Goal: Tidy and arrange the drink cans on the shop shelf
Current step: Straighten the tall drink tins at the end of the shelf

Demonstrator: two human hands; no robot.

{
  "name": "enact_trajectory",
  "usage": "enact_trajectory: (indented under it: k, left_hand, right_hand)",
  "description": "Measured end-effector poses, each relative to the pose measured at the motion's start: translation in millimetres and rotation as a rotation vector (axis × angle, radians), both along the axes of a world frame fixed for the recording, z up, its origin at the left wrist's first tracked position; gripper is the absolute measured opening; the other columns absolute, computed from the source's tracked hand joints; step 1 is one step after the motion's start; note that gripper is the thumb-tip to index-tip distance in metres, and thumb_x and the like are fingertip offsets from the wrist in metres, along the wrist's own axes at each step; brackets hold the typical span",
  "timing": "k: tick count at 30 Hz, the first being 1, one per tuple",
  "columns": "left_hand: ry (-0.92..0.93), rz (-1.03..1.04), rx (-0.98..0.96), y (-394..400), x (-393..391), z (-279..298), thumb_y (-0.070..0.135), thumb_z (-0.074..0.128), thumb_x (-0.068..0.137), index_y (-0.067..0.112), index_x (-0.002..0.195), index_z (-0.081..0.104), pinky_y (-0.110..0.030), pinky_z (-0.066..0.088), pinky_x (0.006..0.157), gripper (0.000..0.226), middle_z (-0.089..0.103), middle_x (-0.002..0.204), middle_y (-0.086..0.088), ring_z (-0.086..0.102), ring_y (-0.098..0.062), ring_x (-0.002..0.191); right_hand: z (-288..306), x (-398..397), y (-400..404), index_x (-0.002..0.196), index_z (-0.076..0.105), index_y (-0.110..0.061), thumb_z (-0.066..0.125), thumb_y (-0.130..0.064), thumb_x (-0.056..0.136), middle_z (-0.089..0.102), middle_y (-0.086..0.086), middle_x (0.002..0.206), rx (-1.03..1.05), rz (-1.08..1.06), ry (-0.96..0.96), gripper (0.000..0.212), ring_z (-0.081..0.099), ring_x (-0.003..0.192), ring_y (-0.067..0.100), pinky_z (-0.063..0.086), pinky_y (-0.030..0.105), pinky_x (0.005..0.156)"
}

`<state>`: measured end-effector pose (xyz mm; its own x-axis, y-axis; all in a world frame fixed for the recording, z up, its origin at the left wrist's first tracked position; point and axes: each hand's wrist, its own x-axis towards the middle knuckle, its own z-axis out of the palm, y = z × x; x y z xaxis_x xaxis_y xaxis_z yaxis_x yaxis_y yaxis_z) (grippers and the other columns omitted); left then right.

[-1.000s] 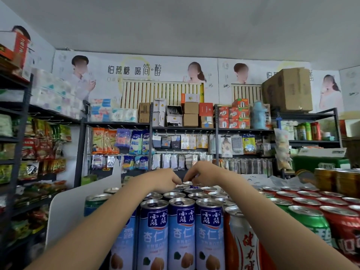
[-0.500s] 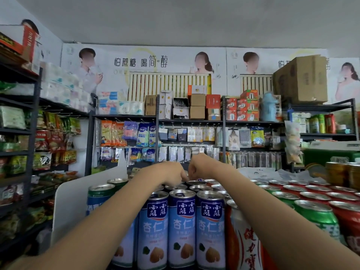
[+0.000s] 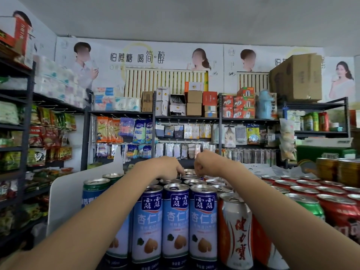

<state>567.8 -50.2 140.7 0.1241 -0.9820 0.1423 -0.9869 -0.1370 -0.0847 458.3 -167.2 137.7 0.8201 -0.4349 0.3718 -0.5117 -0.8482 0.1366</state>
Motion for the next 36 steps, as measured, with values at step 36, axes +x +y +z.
enact_trajectory:
  k: [36]
  left_hand:
    - [0.326, -0.046, -0.149, 13, 13, -7, -0.001, 0.04, 0.093, 0.015, 0.116, 0.064, -0.011, 0.042, 0.066, 0.038, 0.06, 0.122, 0.002, 0.055, -0.007, 0.08]
  right_hand:
    - [5, -33, 14, 0.082, 0.073, -0.007, 0.069, -0.003, 0.078, 0.072, 0.005, 0.088, 0.188, 0.083, -0.052, 0.006, 0.062, 0.073, 0.006, 0.044, 0.012, 0.067]
